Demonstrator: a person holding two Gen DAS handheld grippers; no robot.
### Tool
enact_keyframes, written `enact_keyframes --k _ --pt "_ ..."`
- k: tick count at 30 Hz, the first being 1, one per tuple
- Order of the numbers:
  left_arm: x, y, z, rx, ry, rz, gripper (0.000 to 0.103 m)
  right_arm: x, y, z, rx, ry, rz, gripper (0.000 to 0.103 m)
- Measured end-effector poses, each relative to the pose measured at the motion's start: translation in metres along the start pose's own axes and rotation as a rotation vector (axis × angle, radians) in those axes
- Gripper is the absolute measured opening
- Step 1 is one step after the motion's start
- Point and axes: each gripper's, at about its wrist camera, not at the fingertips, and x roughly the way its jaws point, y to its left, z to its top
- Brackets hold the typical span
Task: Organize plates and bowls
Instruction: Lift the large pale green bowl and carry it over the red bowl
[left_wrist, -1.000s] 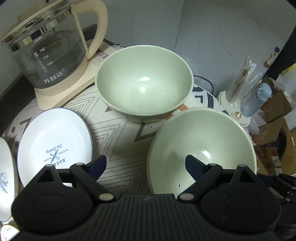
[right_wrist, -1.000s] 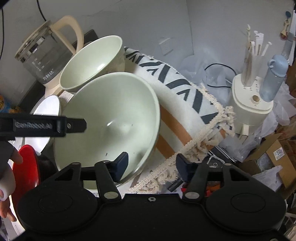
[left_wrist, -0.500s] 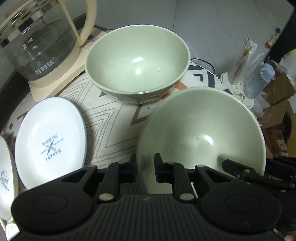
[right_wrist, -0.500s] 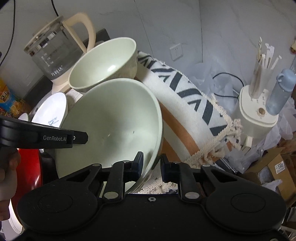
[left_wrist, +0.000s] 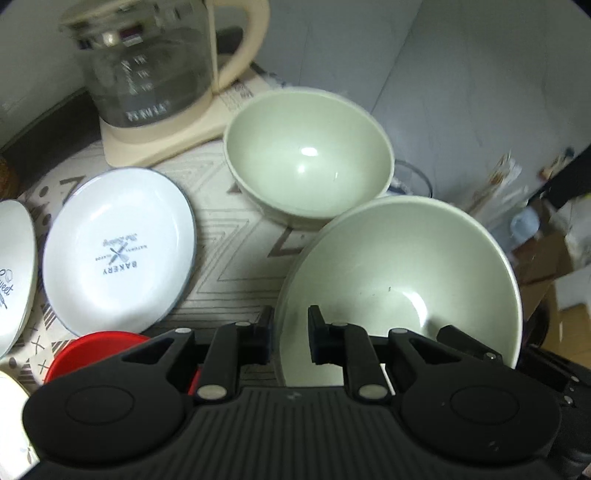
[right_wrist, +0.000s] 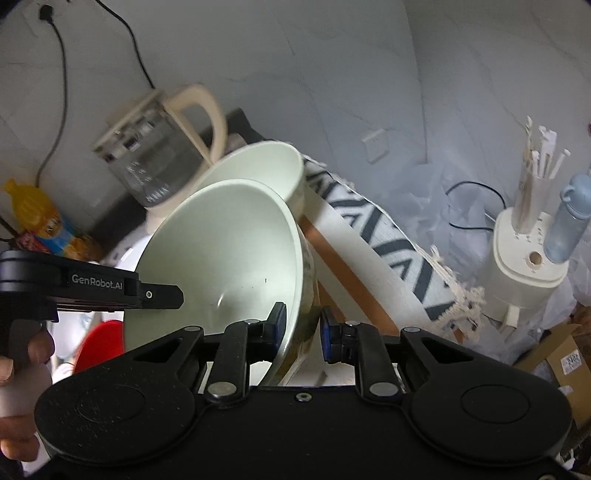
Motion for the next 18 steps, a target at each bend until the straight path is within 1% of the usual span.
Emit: enact_keyframes --k 3,6,9,14,18 --pt "-0.017 0.005 -0.003 -0.044 -0.056 -0.005 0.017 -0.004 0.008 0.005 -0.024 -0.002 0.031 0.019" --pt "-0.030 0.010 -0.008 -0.081 -0.087 0.000 0.017 -0.007 0.016 0.008 -0.052 0.011 0.068 0.019" --pt "-0.044 0.014 -0.014 -0.081 -0.105 0.026 0.017 -0.009 0.031 0.010 -0.106 0.020 0.097 0.019" --pt "-0.060 0.025 -0.026 -0.073 -0.119 0.104 0.017 -0.008 0.053 0.014 -0.173 0.041 0.151 0.020" --pt "-0.068 0.046 -0.040 -0.129 -0.105 0.117 0.017 -0.006 0.072 0.012 -0.230 0.065 0.195 0.020"
